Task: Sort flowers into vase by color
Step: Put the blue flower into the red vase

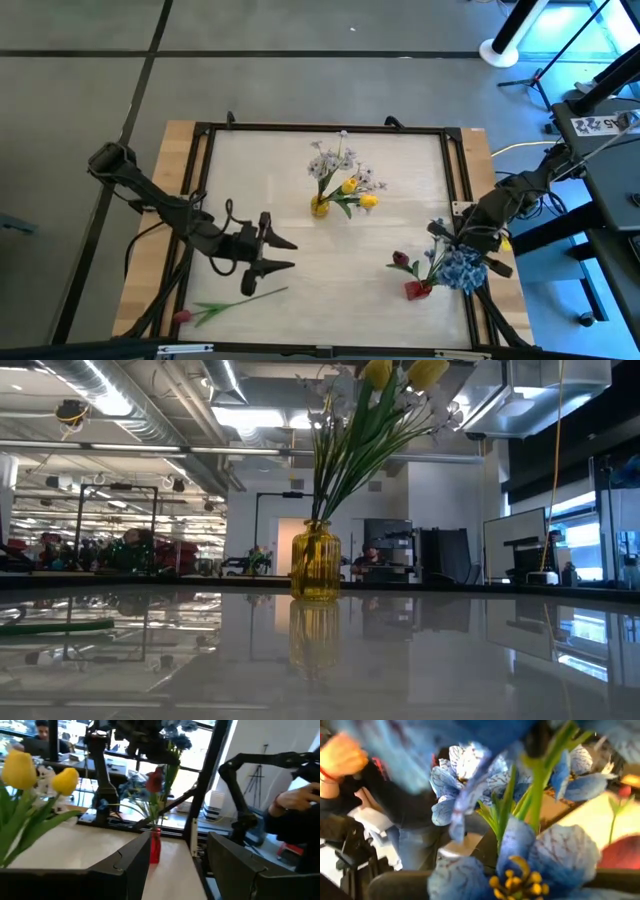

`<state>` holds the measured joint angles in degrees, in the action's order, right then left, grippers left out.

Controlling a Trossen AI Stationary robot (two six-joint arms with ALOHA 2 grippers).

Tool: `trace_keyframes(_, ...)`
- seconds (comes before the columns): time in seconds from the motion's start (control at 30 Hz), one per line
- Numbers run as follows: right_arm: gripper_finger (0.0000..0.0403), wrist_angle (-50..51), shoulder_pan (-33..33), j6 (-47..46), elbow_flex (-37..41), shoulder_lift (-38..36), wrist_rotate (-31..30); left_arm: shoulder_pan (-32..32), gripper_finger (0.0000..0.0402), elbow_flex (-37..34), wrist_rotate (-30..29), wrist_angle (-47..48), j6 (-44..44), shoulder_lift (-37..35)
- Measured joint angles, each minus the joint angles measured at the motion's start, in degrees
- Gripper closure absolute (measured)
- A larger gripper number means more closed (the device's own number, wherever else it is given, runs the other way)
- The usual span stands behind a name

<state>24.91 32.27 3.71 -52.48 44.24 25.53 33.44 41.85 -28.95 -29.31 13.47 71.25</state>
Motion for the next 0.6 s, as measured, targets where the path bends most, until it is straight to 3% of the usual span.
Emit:
trace_keyframes(0.23,0.0396,2.4,0.0,-0.5,0.1,-0.6,0.0,-2.2,0.0214,0.0,0.2,-0.2,1.6,4.2)
trace_keyframes(0.37,0.0397,4.8,0.0,0.5,0.1,-0.9,-1.0,-2.3,0.0214,0.0,1.8,0.9,8.7,6.1)
trace_keyframes(0.6,0.0383,4.8,0.0,4.2,3.8,0.6,-1.5,0.6,0.0214,0.0,1.7,23.5,41.7,3.4)
